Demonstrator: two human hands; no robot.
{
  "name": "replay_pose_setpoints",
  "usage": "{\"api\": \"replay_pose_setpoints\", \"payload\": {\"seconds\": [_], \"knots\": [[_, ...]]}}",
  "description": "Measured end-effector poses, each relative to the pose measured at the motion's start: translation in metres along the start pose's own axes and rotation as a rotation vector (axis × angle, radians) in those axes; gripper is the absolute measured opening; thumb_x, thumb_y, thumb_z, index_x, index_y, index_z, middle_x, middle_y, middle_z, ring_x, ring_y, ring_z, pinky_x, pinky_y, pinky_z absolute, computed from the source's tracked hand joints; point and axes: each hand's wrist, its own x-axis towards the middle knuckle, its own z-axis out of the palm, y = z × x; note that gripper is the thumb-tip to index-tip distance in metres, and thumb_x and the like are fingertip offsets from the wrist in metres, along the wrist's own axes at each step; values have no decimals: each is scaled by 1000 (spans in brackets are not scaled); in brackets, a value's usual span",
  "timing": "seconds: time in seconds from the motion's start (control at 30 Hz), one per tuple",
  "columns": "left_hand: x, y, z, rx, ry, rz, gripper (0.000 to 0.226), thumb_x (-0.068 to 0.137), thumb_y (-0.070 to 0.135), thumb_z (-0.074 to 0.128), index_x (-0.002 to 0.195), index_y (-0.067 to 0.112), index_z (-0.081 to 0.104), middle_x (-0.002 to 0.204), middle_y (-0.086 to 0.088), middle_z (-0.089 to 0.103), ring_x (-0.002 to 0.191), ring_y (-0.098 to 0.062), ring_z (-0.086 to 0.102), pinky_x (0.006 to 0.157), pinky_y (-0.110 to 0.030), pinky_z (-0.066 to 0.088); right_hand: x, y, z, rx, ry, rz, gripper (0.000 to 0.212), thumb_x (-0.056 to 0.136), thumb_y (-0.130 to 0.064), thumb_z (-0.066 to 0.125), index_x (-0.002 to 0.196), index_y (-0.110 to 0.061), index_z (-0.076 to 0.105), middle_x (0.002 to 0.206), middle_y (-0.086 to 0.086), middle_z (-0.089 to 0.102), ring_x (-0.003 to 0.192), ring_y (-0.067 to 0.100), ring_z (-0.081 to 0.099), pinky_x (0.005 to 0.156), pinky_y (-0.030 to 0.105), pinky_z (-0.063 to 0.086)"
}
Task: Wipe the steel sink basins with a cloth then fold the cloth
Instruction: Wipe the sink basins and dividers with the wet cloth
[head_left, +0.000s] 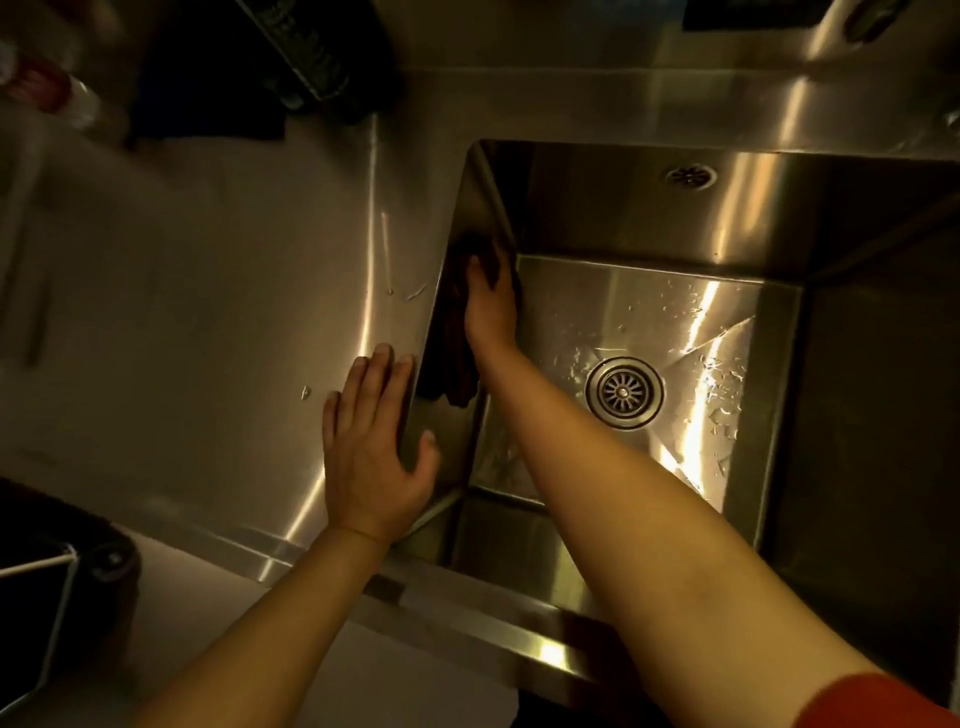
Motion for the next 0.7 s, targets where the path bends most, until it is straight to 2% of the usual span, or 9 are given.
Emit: {"api": "replay_pose_setpoints", "payload": {"seconds": [0.07,0.17,0.2,0.37,0.47,0.57,0.63,0.7], "knots": [[1,0,0,1,-2,-5,85,89,41,53,166,29,18,174,7,10,161,-18,7,126,-57,16,3,16,-2,-6,-7,20,52,108,-34,44,158,-28,32,159,6,39,142,25,42,95,17,38],[1,1,0,9,-6,-13,86,88,40,56,165,29,18,174,7,10,161,-18,7,126,-59,18,-11,44,-6,-32,-38,107,52,109,-36,41,159,-30,31,159,6,41,142,27,43,114,36,39],[1,1,0,9,-7,-15,87,88,40,56,165,29,19,174,7,10,161,-17,7,126,-59,18,-21,53,-8,-50,-50,138,51,109,-37,40,159,-31,31,157,6,44,141,28,45,115,41,39],[2,3,-1,18,-24,-32,86,88,40,56,165,30,19,174,7,12,161,-18,9,125,-60,19,-91,83,-26,-126,-141,214,46,109,-29,41,155,-30,35,151,3,49,132,18,52,109,34,44],[2,2,-1,24,-26,-35,85,89,42,54,165,31,18,174,7,12,160,-18,9,124,-61,21,-123,89,-39,-189,-250,270,44,107,-22,47,151,-23,42,146,4,54,132,19,53,113,38,44],[2,2,-1,18,-22,-36,84,89,43,52,165,31,18,174,7,12,160,-18,9,123,-62,22,-144,77,-47,-232,-371,306,35,105,-22,53,140,-23,51,137,5,61,123,17,59,106,33,47],[2,2,-1,19,-17,-38,85,89,42,53,165,31,18,174,7,12,160,-18,10,123,-62,22,-147,63,-53,-272,-465,310,29,103,-23,56,132,-26,59,130,4,66,119,19,63,106,36,49],[2,2,-1,24,-9,-33,85,87,41,54,165,31,20,173,7,13,160,-19,12,123,-61,22,-147,50,-66,-331,-530,316,30,102,-23,58,132,-23,62,127,4,69,117,20,65,104,37,51]]}}
